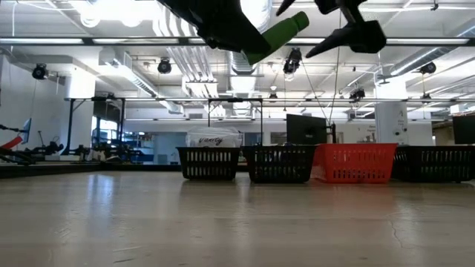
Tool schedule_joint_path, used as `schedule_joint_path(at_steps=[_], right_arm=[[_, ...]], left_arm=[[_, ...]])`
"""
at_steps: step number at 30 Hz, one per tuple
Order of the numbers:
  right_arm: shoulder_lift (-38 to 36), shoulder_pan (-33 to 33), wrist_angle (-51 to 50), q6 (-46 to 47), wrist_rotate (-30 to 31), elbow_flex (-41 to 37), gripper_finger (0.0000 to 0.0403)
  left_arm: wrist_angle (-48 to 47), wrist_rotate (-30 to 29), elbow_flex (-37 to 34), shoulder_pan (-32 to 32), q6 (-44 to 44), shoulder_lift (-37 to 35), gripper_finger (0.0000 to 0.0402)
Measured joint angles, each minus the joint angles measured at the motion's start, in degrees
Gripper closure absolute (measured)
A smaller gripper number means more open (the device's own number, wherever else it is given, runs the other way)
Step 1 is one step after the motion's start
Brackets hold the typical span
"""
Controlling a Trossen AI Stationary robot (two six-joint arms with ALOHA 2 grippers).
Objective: Pick & Place Travel size toiletries
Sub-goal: Put the green shampoo into the right black bin
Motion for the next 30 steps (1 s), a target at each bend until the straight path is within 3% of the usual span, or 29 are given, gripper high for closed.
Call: schedule_joint_path(at_steps=[5,14,30], right_arm=[[2.2,-1.6,3.1,-1.1,-0.7,0.0,0.0052],[2.7,-2.5,3.3,0.0,-1.2,0.0,0.0092],[3.0,-3.7,6.5,-0.9,-4.3,0.0,0.0229]], left_arm=[[0.4,-0.2,0.0,0.2,1.4,0.0,0.0241],[0.1,-2.7,0.0,0.2,2.4,0.0,0.0241],[0.2,-2.8,0.0,0.3,3.9,0.0,0.0240]])
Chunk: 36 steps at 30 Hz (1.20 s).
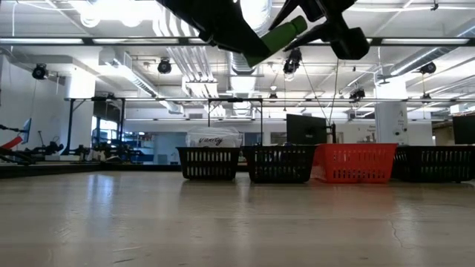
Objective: Pick & Place Travel size toiletries
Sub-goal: Put the green shampoo into the right black bin
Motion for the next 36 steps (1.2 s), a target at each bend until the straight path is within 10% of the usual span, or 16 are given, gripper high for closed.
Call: schedule_joint_path(at_steps=[8,18,26,36], right_arm=[[0.0,0.0,-0.4,-1.4,0.1,0.0,0.0303],[-1.0,0.4,-9.1,-1.2,0.7,0.2,0.0300],[-3.2,1.2,-36.8,9.0,5.6,0.8,0.0298],[-3.7,-0.5,-60.4,21.0,14.4,-2.4,0.0297]], left_arm=[[-0.1,-0.1,0.0,0.0,-2.2,0.0,0.0204],[-9.2,-4.4,0.0,-0.1,-9.8,-1.4,0.0138],[-27.1,-1.6,-0.1,-0.2,-19.8,-3.8,0.0140],[-26.9,1.8,-2.1,-0.5,-26.0,-3.8,0.0142]])
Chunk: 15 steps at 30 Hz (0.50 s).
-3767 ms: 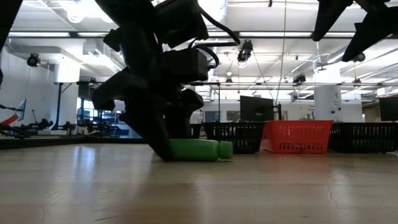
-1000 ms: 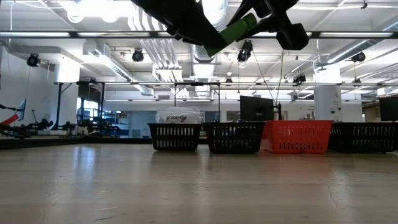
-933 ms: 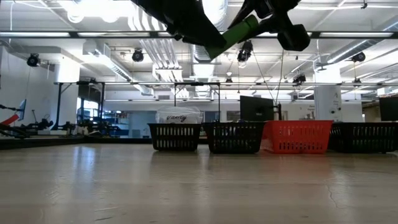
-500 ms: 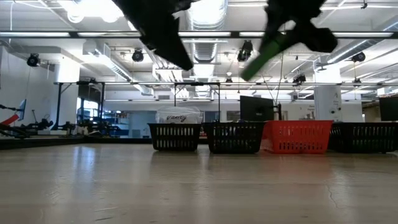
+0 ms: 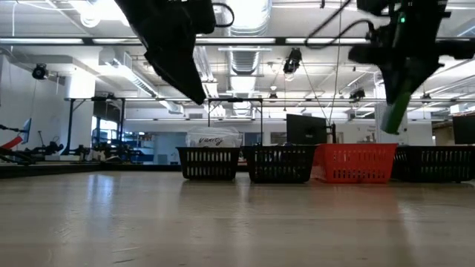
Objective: Pick & Place Travel size toiletries
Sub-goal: Put the green shampoo into the right black bin
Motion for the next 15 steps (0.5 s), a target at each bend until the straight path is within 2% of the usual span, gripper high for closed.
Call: schedule_joint_path(at_steps=[8,15], right_arm=[[0.3,-5.5,6.0,-2.8,1.7,-10.3,0.0288],[0.1,-5.5,9.0,-2.7,3.3,-12.1,0.0249]], left_arm=[[0.2,0.1,-2.6,-1.5,-3.4,0.0,0.0142],[0.3,-1.2,-2.7,-3.0,-5.1,0.0,0.0142]])
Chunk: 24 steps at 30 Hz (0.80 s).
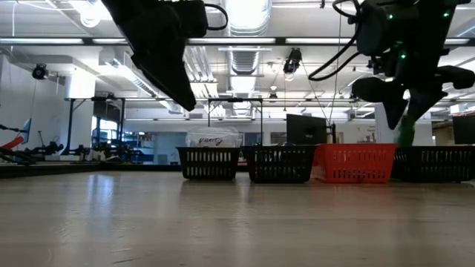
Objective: Pick & Place Travel size toiletries
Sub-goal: Put the green shampoo into the right black bin, then return to Home Position
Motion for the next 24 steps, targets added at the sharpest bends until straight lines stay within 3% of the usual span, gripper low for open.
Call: schedule_joint_path(at_steps=[9,14,21,24], right_arm=[[0.0,0.7,0.8,-3.0,-4.3,-0.8,0.0194],[0.0,4.2,0.8,-4.7,-6.5,0.0,0.0174],[0.0,11.7,2.4,0.2,-6.5,2.5,0.0152],[0.0,13.3,2.2,0.0,-9.6,4.4,0.0143]], left_arm=[[0.0,-0.5,0.0,-0.3,-2.6,0.0,0.0142],[0.0,-0.5,0.0,-0.7,-4.1,0.0,0.0142],[0.0,-0.5,0.0,-0.9,-6.2,0.0,0.0142],[-0.1,-0.4,0.0,-0.9,-6.3,0.0,0.0142]])
